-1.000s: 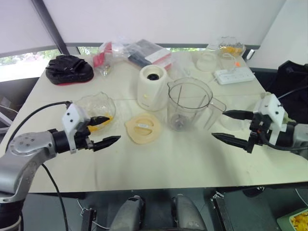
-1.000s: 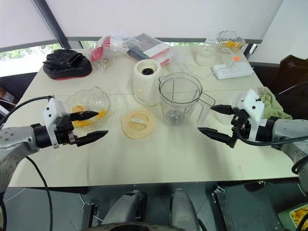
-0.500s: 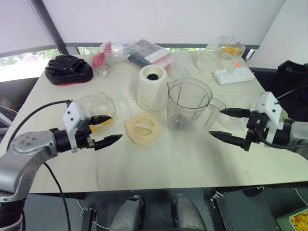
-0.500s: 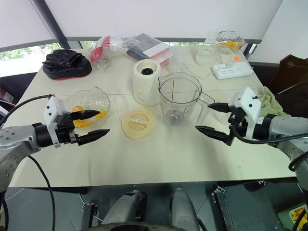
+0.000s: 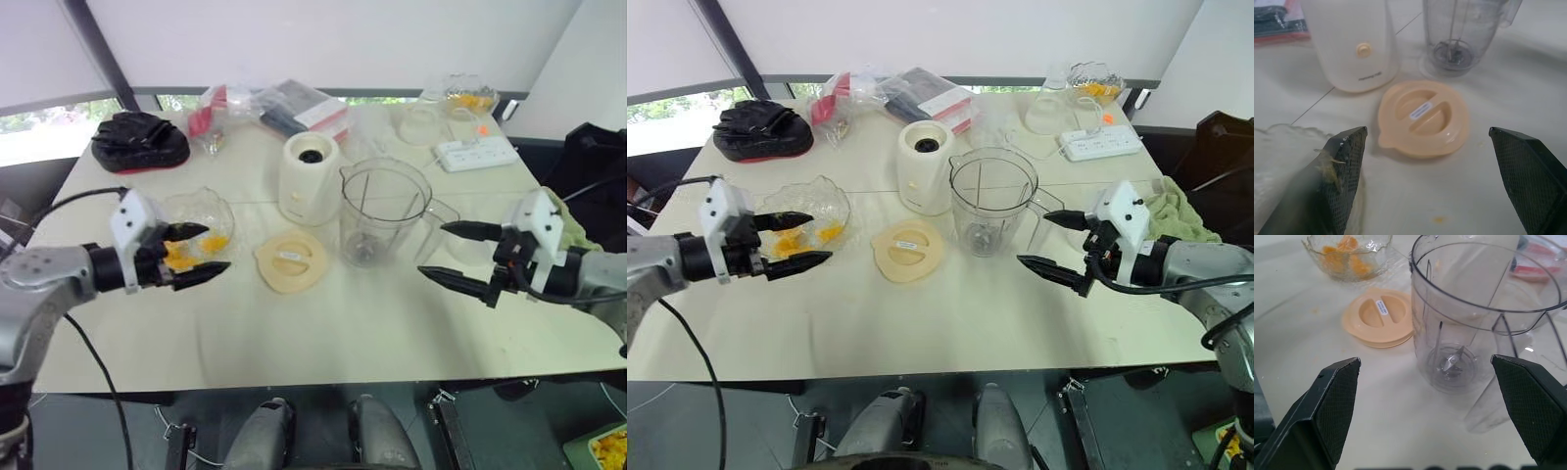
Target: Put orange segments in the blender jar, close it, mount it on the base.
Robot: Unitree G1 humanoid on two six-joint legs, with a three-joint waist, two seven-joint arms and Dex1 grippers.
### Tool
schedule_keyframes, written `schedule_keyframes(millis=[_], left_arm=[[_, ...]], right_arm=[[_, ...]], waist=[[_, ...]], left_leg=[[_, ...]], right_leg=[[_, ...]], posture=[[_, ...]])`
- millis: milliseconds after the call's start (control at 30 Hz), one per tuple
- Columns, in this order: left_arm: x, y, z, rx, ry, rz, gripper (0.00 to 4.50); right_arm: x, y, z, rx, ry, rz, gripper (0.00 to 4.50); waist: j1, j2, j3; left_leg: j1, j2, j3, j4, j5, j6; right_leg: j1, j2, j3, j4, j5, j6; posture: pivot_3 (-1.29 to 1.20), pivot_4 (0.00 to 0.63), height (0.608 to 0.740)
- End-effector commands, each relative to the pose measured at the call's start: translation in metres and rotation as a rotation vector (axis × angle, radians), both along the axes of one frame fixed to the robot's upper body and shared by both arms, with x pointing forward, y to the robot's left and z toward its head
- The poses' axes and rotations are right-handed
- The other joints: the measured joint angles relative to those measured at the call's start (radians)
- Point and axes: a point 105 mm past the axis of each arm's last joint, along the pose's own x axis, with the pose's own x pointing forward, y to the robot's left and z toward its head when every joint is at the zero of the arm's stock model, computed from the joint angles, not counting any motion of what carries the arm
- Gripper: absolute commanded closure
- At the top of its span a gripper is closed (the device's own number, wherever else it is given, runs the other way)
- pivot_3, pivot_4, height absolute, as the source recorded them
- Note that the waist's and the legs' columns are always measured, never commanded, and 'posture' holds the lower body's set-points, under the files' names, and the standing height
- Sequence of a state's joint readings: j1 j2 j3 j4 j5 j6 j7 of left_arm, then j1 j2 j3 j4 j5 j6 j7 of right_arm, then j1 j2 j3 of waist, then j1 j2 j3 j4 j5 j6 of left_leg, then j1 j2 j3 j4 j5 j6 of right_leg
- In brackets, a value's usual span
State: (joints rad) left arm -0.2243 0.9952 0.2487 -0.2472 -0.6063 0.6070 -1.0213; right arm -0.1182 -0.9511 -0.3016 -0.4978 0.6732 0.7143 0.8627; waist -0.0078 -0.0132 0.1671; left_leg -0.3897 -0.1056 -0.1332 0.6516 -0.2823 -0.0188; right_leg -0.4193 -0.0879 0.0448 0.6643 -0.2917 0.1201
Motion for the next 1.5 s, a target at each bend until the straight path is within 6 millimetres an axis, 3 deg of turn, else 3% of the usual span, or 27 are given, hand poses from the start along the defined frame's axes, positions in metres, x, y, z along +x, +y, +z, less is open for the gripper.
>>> schedule_keyframes(millis=[33,133,233,367,600,933,1500], left_arm=[[0.007,0.026,0.016,0.102,-0.01,-0.028,0.33],[0.017,0.048,0.012,0.164,0.032,-0.038,0.33],[0.041,0.067,0.012,0.179,0.057,-0.016,0.33],[0.067,0.071,-0.001,0.196,0.112,-0.017,0.33],[0.095,0.056,-0.032,0.283,0.151,-0.016,0.33],[0.112,0.044,-0.069,0.509,0.081,0.003,0.33],[0.126,0.035,-0.095,0.635,0.119,0.092,0.33]], right_arm=[[-0.005,0.008,0.006,0.012,-0.047,0.024,0.01],[-0.006,0.013,0.004,0.027,-0.051,0.024,0.01],[-0.009,0.02,-0.002,0.053,-0.053,0.021,0.01],[-0.013,0.028,-0.007,0.079,-0.057,0.008,0.01],[-0.021,0.033,-0.011,0.102,-0.068,-0.033,0.01],[-0.026,0.034,-0.013,0.107,-0.085,-0.084,0.01],[-0.018,0.037,-0.005,0.015,-0.017,0.073,0.01]], waist=[[-0.001,0.0,0.0],[-0.002,0.001,0.0],[0.002,0.0,0.001],[0.014,-0.001,0.0],[0.013,-0.005,0.001],[0.011,-0.007,0.002],[0.013,-0.008,0.001]], left_leg=[[0.0,0.0,0.0,0.0,0.0,0.0],[0.0,0.0,0.0,-0.001,0.0,0.0],[-0.001,0.0,-0.001,-0.001,0.001,-0.002],[-0.002,-0.001,-0.001,0.001,0.001,-0.002],[-0.004,-0.001,0.0,0.004,0.002,-0.003],[-0.007,-0.001,0.0,0.011,0.001,-0.002],[-0.007,-0.002,0.0,0.013,0.0,0.001]], right_leg=[[0.0,0.0,0.0,0.0,0.0,0.0],[-0.001,0.0,0.0,0.0,0.0,0.0],[-0.001,0.0,-0.002,0.0,0.0,0.0],[-0.001,0.0,-0.004,0.0,0.0,0.0],[-0.003,0.0,-0.004,0.002,0.001,0.002],[-0.004,0.001,-0.003,0.004,0.001,0.002],[-0.004,0.002,-0.004,0.006,0.002,0.004]], posture=[[0.0,0.15,0.74],[0.0,0.15,0.74],[0.0,0.15,0.74],[0.0,0.15,0.74],[0.0,0.15,0.74],[0.0,0.15,0.74],[0.0,0.15,0.74]])
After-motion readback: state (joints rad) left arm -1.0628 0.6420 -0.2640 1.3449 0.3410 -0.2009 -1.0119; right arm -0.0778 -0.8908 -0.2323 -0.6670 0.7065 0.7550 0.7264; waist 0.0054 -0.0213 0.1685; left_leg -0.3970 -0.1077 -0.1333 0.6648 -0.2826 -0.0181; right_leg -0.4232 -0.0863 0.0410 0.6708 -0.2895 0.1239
